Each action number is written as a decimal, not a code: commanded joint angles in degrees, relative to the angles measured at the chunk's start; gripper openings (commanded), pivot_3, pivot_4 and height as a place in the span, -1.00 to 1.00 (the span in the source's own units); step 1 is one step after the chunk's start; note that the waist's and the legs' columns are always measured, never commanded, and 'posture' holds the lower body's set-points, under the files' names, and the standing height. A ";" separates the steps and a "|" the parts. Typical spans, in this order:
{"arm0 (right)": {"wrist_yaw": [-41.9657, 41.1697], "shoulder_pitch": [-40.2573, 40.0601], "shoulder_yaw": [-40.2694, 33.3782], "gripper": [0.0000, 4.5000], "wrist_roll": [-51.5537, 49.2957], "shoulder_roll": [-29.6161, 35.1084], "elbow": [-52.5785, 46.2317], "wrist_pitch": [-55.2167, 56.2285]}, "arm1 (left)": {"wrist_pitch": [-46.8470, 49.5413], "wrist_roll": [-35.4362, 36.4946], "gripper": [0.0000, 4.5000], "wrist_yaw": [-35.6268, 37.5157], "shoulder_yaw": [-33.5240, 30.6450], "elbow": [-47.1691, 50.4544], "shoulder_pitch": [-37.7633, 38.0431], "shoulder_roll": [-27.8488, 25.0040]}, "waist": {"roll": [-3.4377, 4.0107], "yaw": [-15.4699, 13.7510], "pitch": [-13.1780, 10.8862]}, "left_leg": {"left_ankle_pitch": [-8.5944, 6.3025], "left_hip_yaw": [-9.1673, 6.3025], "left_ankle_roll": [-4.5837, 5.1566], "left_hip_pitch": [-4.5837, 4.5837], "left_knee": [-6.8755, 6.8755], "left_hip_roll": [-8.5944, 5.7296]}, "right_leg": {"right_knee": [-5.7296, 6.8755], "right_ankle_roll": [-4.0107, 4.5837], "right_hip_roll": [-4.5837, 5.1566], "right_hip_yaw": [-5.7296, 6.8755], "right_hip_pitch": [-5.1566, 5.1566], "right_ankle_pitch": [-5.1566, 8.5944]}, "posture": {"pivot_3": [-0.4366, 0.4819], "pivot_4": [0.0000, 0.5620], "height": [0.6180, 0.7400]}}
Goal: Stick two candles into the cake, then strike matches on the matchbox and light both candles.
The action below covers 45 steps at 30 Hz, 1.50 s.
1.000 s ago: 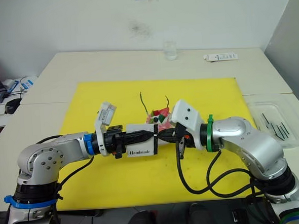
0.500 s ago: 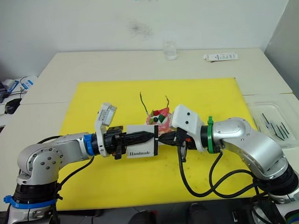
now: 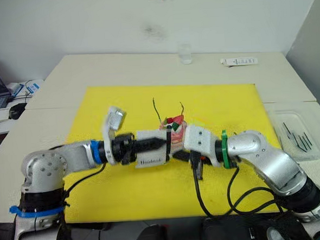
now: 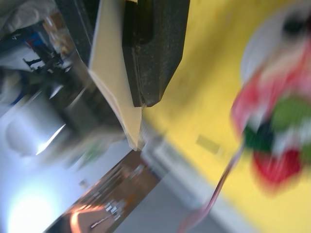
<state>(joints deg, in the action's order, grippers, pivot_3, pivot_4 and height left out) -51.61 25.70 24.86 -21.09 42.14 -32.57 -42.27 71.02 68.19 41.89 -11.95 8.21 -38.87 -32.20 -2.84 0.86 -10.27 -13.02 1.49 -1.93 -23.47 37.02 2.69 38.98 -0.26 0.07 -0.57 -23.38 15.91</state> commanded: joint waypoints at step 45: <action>15.39 24.63 -0.60 -0.99 24.88 -16.54 19.97 16.33 | -13.71 -16.07 -1.00 7.59 7.71 13.15 27.85 -9.29 | 0.28 0.59 -0.09 | 0.00 0.25 -0.01 -0.06 -0.08 -0.01 | 0.02 0.33 0.20 -0.25 -0.19 -0.17 | -0.05 -0.47 1.00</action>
<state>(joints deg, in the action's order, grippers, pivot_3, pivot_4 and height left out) -35.89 49.83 25.72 3.30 25.72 -11.88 -27.51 57.43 51.17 49.35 -4.43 19.88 -9.93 -42.29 -2.55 1.45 -10.36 -13.02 1.73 -1.94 -23.54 36.94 2.68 39.00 0.06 0.27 -0.82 -23.57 15.74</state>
